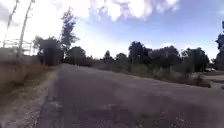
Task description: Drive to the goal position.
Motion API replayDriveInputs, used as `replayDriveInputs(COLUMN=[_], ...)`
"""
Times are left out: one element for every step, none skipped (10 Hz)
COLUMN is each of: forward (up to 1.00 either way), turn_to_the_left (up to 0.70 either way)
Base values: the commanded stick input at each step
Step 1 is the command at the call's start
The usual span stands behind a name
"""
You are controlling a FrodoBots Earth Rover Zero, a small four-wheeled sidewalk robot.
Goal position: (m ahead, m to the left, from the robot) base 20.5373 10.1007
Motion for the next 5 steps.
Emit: replayDriveInputs(forward=[1.00,1.00,1.00,1.00,1.00], turn_to_the_left=[0.00,0.00,0.00,0.32,0.40])
